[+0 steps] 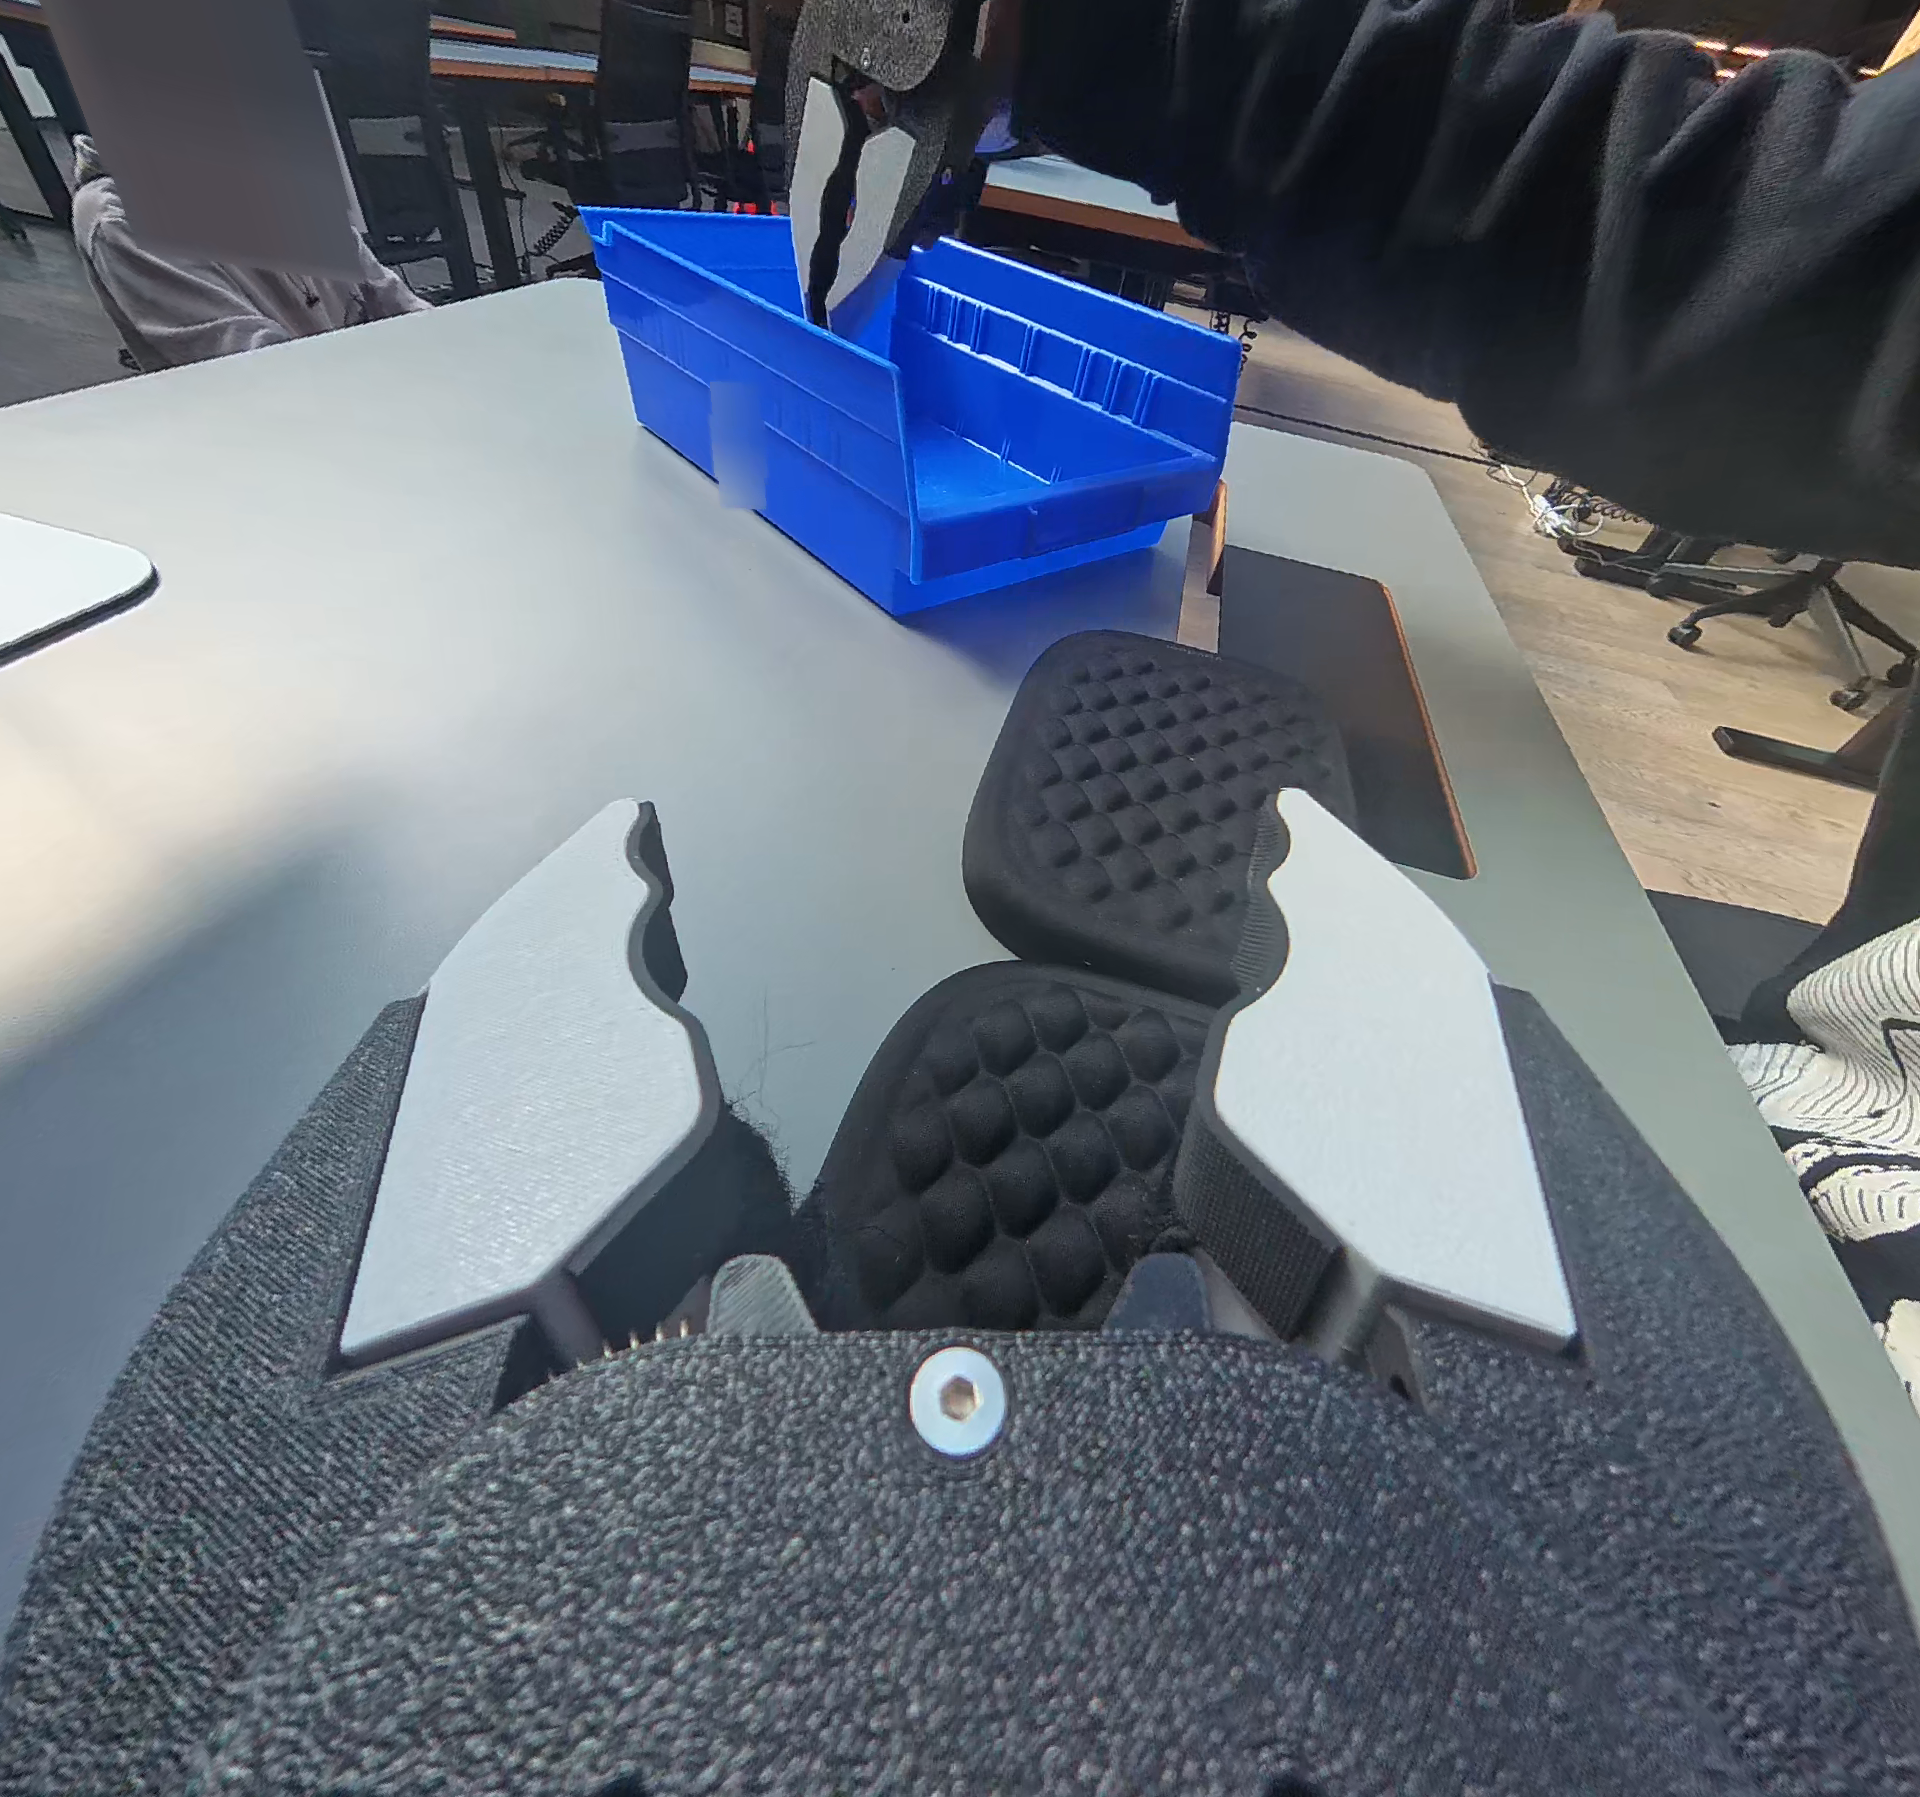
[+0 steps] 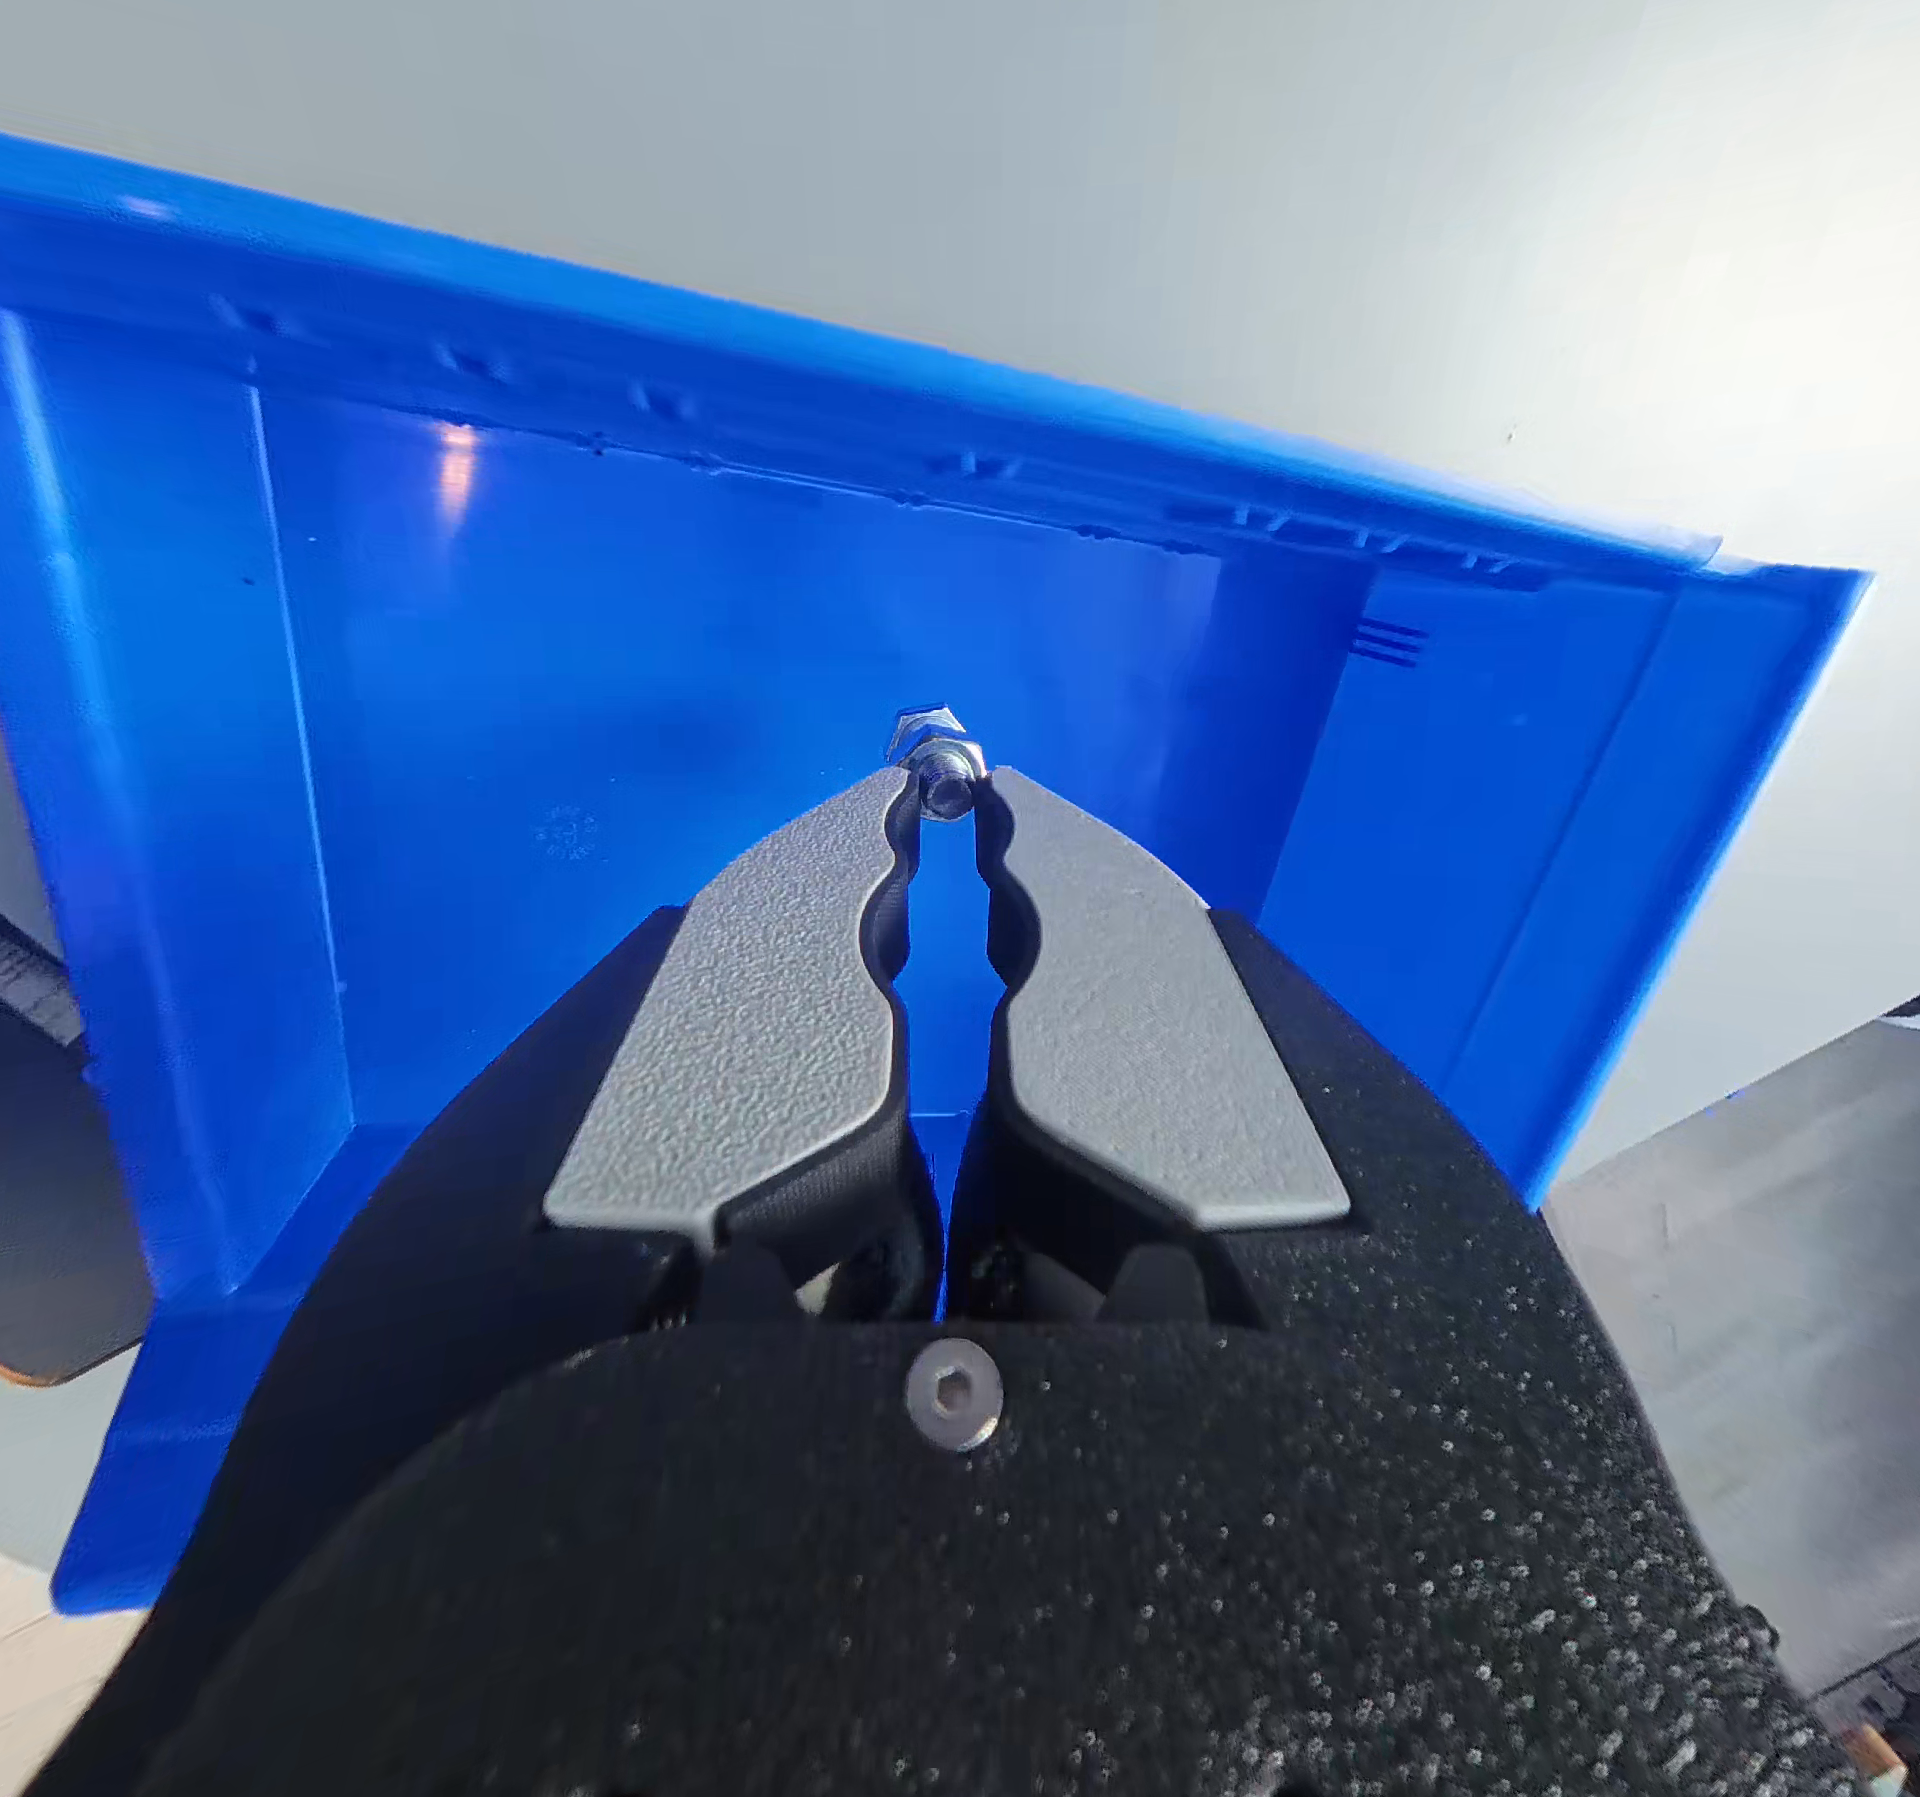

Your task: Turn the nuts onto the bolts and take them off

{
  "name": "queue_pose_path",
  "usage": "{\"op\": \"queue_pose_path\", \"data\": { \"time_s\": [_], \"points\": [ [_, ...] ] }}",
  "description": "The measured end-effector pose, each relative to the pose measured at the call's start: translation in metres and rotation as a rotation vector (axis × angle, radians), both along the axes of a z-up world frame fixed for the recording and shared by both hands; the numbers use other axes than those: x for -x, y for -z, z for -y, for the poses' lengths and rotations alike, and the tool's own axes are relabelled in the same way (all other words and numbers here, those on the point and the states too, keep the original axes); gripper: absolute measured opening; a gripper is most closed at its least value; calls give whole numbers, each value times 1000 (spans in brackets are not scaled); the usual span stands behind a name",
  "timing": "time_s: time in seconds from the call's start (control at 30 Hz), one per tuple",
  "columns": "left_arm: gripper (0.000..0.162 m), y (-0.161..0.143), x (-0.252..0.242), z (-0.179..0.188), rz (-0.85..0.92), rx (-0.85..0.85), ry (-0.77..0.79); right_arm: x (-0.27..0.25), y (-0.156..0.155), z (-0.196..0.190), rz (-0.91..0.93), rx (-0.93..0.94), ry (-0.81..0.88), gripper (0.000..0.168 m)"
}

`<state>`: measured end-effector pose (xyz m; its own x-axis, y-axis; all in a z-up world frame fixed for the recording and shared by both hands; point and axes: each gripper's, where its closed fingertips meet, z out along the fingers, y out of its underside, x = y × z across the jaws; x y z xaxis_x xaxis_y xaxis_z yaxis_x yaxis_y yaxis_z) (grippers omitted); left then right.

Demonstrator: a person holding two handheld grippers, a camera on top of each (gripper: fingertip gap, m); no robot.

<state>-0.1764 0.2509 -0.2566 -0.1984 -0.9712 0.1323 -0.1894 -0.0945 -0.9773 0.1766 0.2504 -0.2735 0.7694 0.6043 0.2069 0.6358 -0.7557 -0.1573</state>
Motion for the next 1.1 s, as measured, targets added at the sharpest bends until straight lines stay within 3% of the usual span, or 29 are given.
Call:
{"op": "queue_pose_path", "data": {
  "time_s": [0.27,0.47,0.6,0.67,0.73,0.8,0.97,1.03,1.1],
  "points": [
    [104,1,0,2,-7,-15,6,-29,32,-9,-20,24,107,9],
    [103,2,0,3,-9,-19,11,-32,38,-8,-44,26,123,10],
    [103,2,0,3,-9,-19,13,-34,33,-6,-37,16,124,19],
    [103,1,0,3,-7,-20,13,-32,22,-7,-36,-25,137,32],
    [103,1,0,3,-7,-23,13,-24,0,-14,-51,-152,159,45],
    [103,1,0,4,-8,-28,14,-4,-36,-28,-113,-390,191,48],
    [101,2,-1,3,-9,-29,10,94,-127,-27,-447,-963,189,79],
    [101,1,-1,3,-8,-29,9,138,-142,-13,-558,-1088,157,82],
    [101,1,-1,3,-7,-31,9,167,-148,-1,-597,-1211,192,70]
  ]
}}
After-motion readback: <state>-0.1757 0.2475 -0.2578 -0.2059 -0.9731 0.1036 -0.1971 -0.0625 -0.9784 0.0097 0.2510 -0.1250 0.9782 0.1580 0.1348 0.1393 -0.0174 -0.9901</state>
